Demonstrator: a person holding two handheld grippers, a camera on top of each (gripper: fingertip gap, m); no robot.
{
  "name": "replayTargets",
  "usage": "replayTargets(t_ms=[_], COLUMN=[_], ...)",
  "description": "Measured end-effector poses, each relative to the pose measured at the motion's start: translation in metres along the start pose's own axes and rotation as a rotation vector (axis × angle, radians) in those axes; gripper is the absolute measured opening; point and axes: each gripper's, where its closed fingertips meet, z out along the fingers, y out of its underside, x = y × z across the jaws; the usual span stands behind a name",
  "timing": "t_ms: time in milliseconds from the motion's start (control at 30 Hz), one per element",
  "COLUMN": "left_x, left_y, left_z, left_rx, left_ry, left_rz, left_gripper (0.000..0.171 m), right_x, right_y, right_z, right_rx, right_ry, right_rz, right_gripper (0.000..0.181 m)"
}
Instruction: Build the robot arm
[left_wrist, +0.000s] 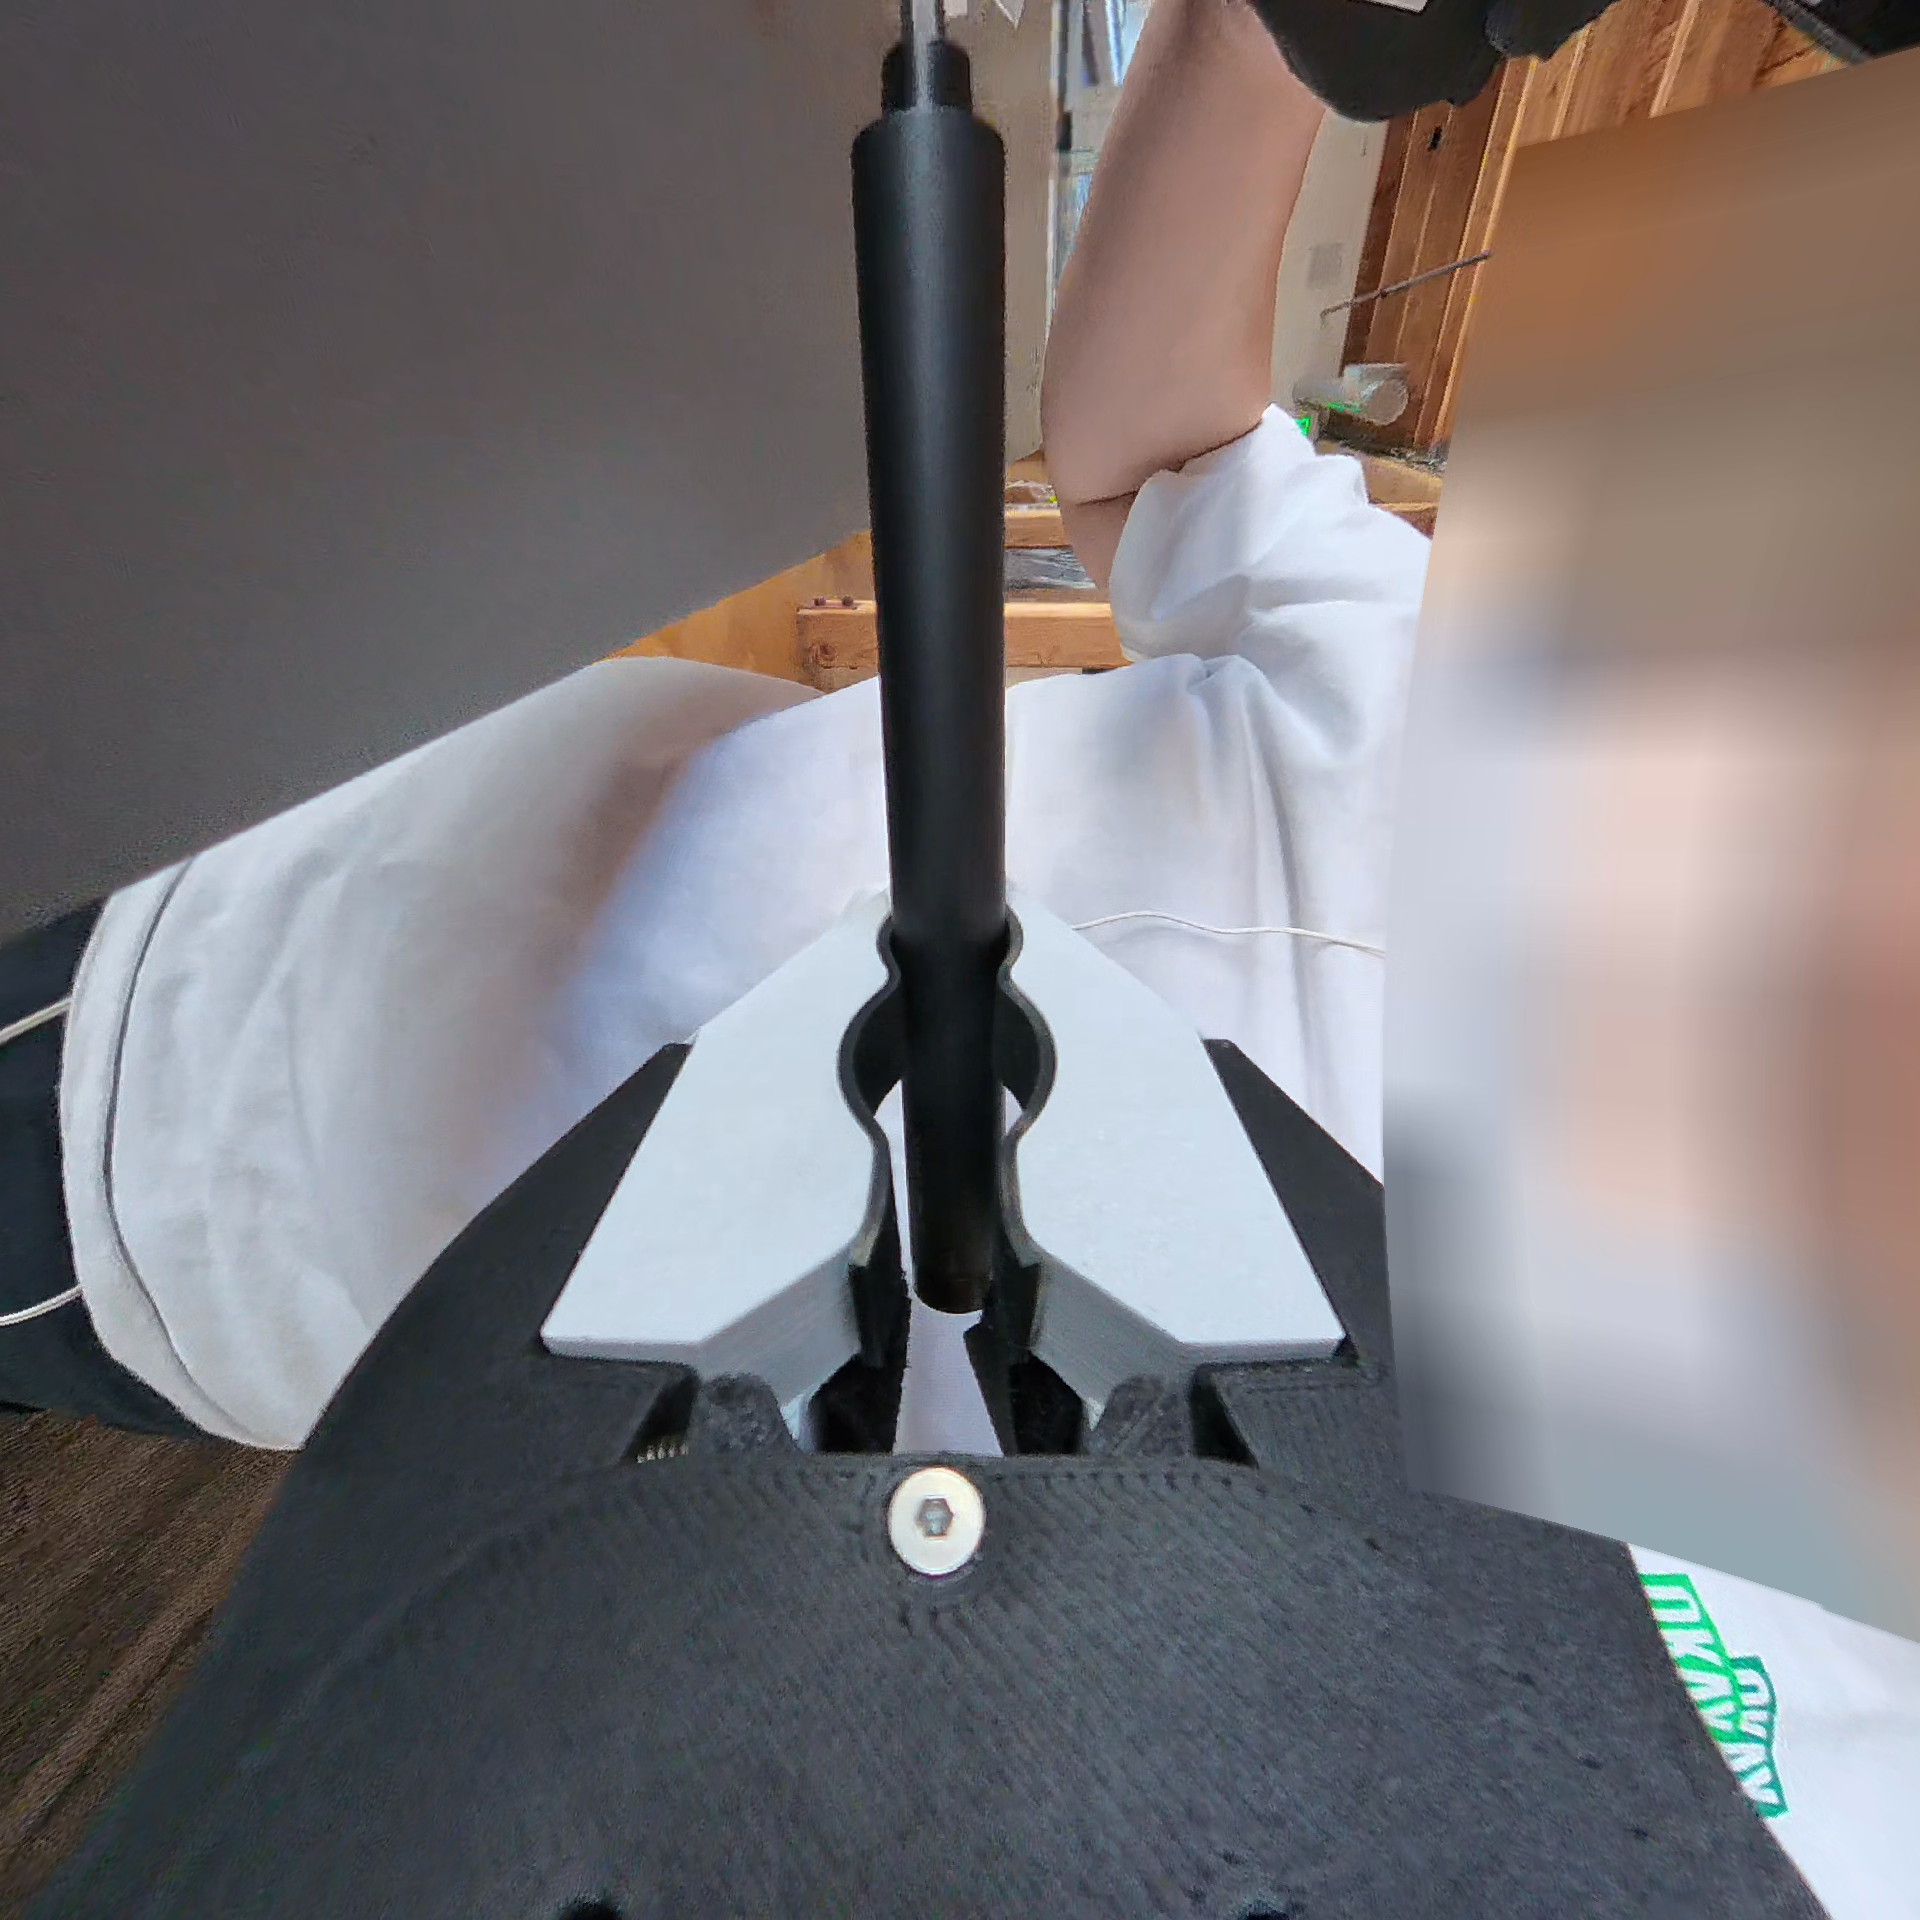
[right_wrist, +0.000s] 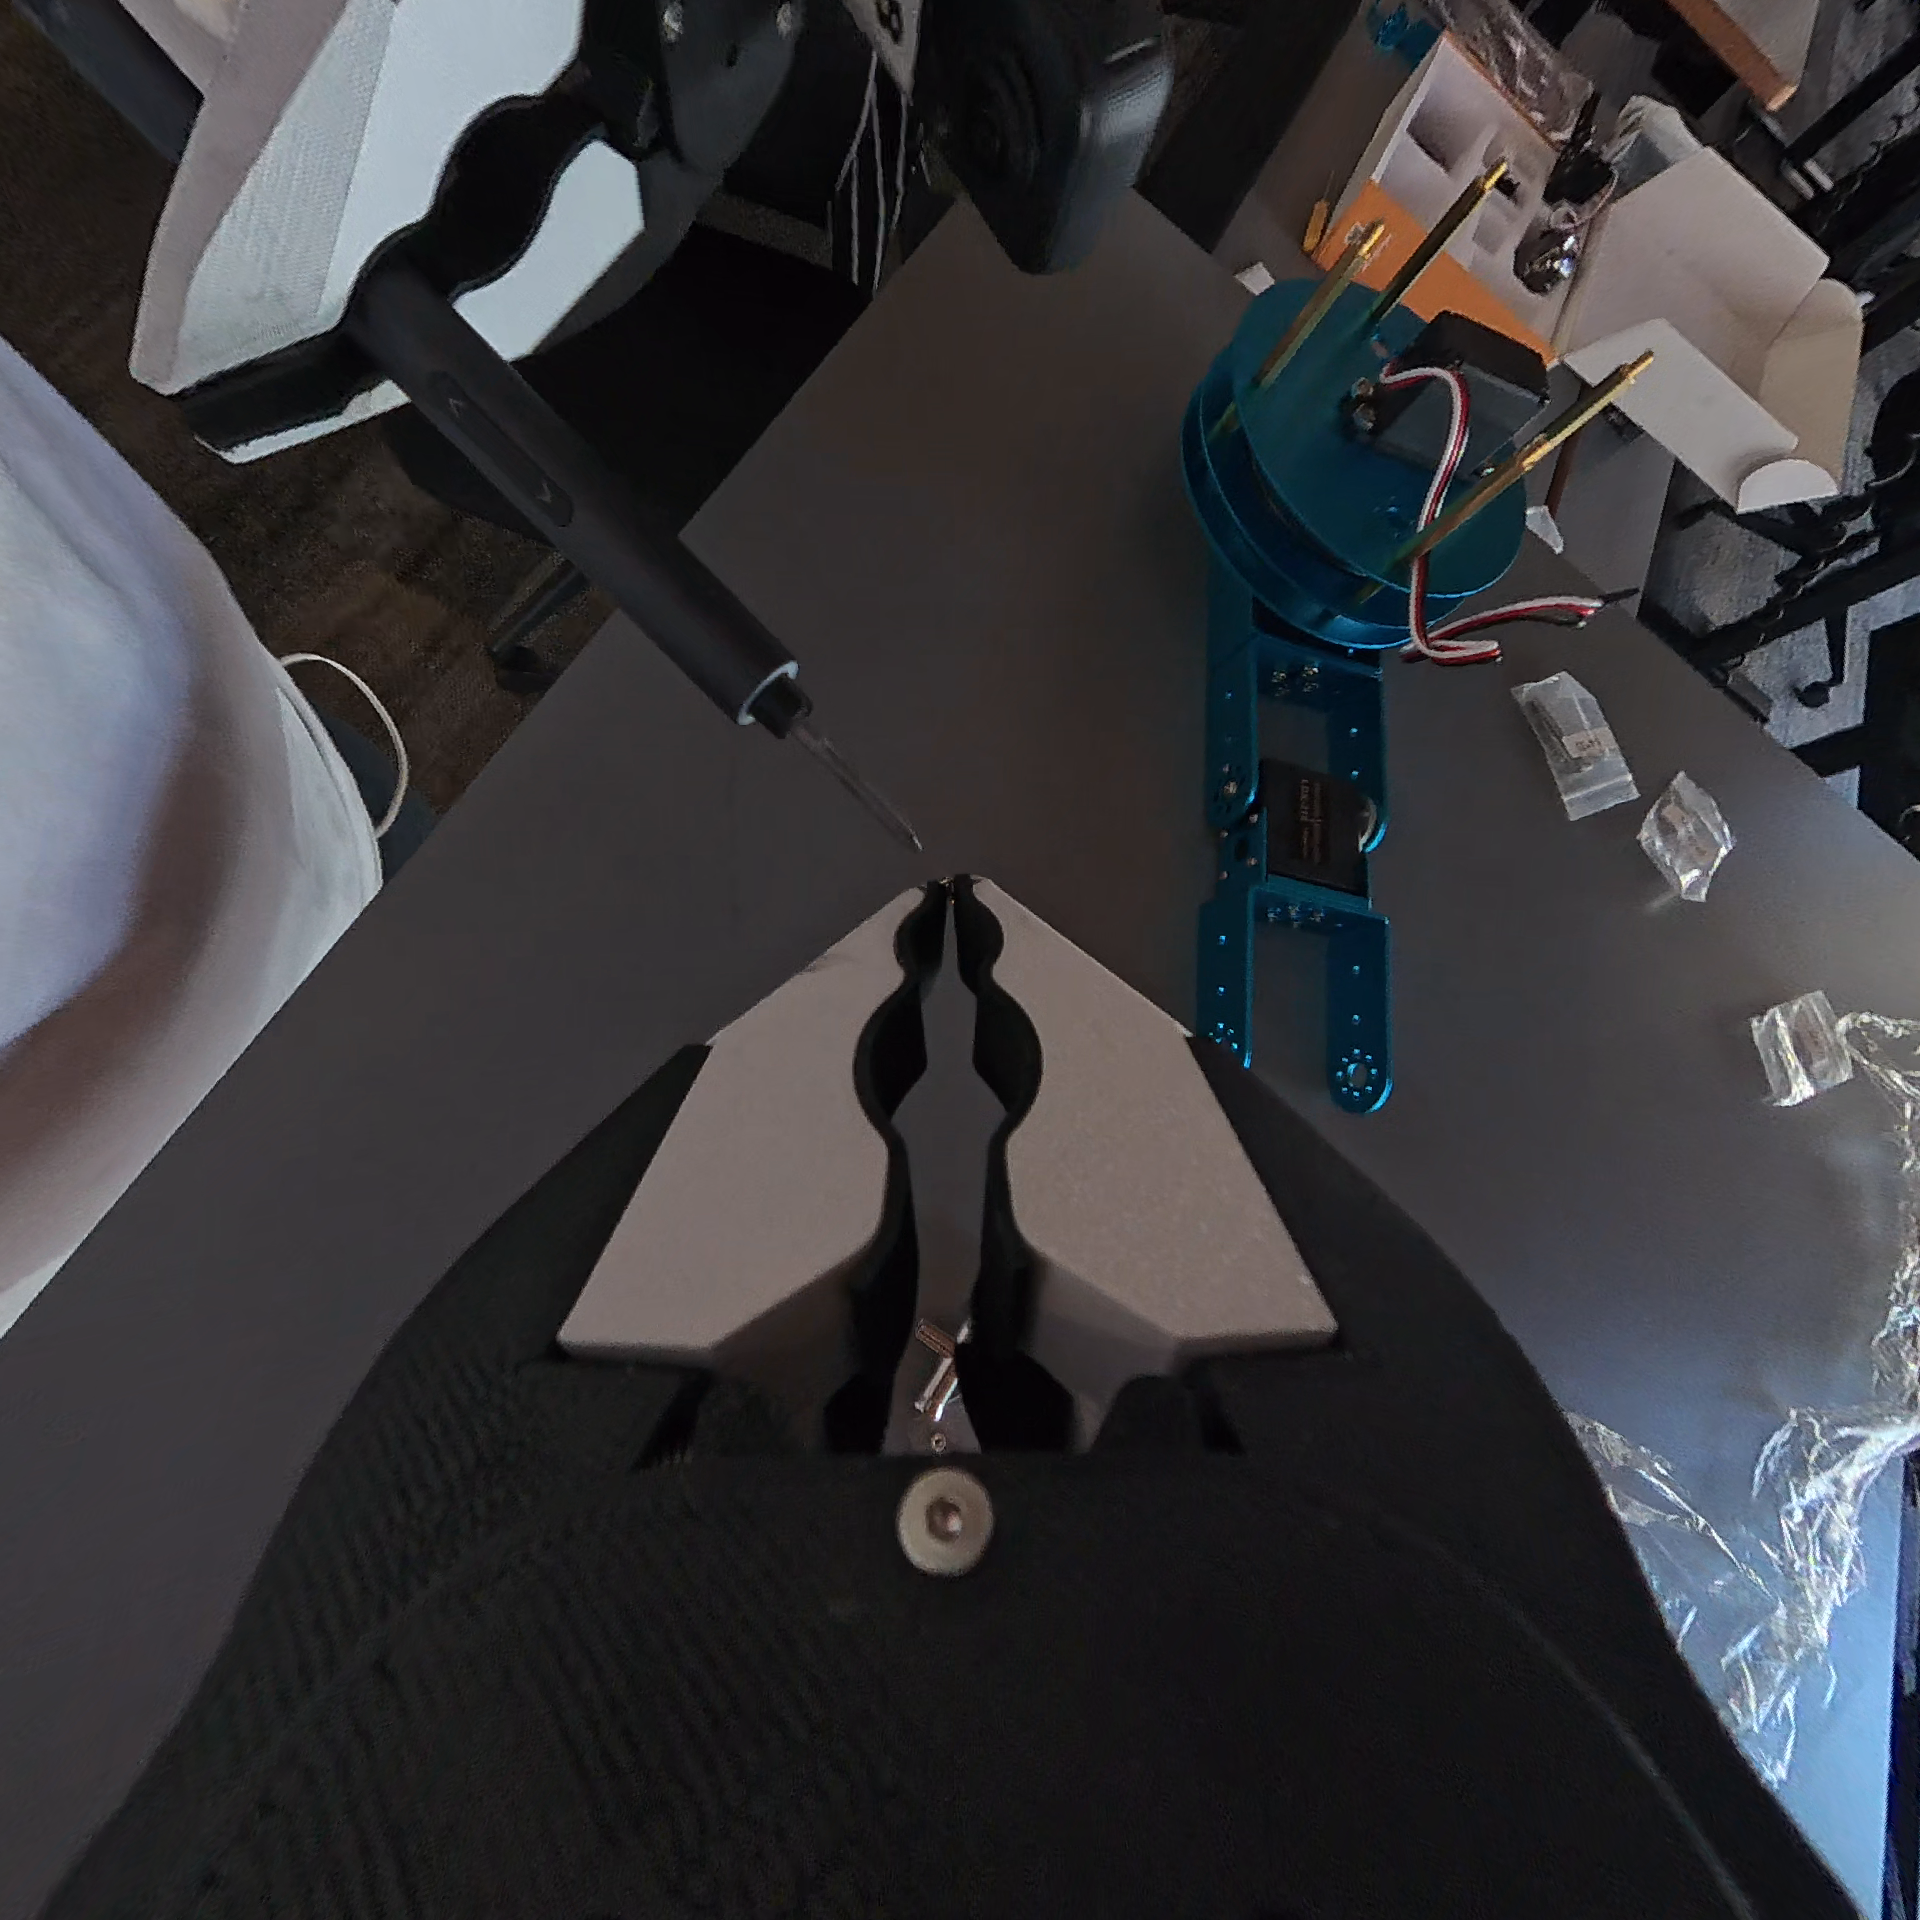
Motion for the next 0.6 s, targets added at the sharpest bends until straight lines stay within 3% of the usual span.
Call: replayTargets(t_ms=[600], left_x=[0.0044], left_y=[-0.0083], left_z=[0.0058], left_rx=[0.001], left_ry=[-0.020], left_rz=[0.017], left_gripper=[0.008], right_x=[-0.0008], right_y=[0.0007], right_z=[-0.0044], right_rx=[0.031], right_ry=[-0.044], right_rz=[-0.053], right_gripper=[0.002])
